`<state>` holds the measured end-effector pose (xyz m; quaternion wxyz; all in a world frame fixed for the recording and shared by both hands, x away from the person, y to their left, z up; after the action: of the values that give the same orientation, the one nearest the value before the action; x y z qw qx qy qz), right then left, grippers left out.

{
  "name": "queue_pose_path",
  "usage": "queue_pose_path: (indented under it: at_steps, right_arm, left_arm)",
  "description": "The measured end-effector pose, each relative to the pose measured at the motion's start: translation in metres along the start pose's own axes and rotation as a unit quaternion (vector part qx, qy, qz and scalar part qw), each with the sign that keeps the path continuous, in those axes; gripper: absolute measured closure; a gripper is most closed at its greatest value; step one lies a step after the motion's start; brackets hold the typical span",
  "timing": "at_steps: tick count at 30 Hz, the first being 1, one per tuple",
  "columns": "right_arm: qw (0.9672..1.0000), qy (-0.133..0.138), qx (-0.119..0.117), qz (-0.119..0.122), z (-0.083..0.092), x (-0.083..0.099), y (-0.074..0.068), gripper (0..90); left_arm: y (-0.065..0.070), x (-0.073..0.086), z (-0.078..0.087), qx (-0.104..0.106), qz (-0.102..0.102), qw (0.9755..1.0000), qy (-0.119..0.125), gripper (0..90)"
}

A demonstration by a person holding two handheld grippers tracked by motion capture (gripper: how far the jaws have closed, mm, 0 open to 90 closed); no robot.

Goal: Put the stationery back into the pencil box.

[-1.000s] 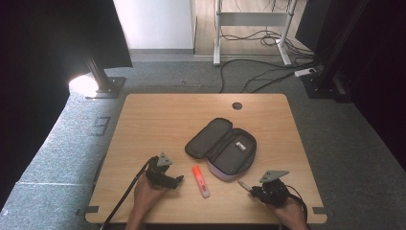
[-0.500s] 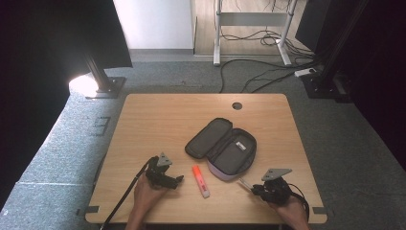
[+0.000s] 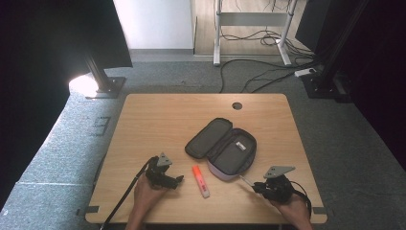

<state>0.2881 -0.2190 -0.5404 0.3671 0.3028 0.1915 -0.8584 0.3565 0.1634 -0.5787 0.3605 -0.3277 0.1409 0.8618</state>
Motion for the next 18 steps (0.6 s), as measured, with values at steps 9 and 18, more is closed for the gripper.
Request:
queue_pose_path:
  at_steps: [9, 18]
  right_arm:
    - [1.0000, 0.004, 0.003, 0.001, 0.006, -0.008, 0.003, 78.4]
    - [0.9999, 0.008, 0.010, 0.001, 0.010, -0.017, 0.007, 78.4]
  left_arm:
    - [0.000, 0.000, 0.000, 0.000, 0.000, 1.0000, 0.000, 2.7]
    - [0.000, 0.000, 0.000, 0.000, 0.000, 1.0000, 0.000, 2.7]
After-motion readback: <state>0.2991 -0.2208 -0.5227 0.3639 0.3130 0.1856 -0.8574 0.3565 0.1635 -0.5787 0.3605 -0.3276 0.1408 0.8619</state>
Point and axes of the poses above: each handheld gripper's, and its own axes: z roughly backward along the jaws, x roughly out of its underside, y roughly to its right, the point moved 4 cm from there along -z, roughly forward along the jaws
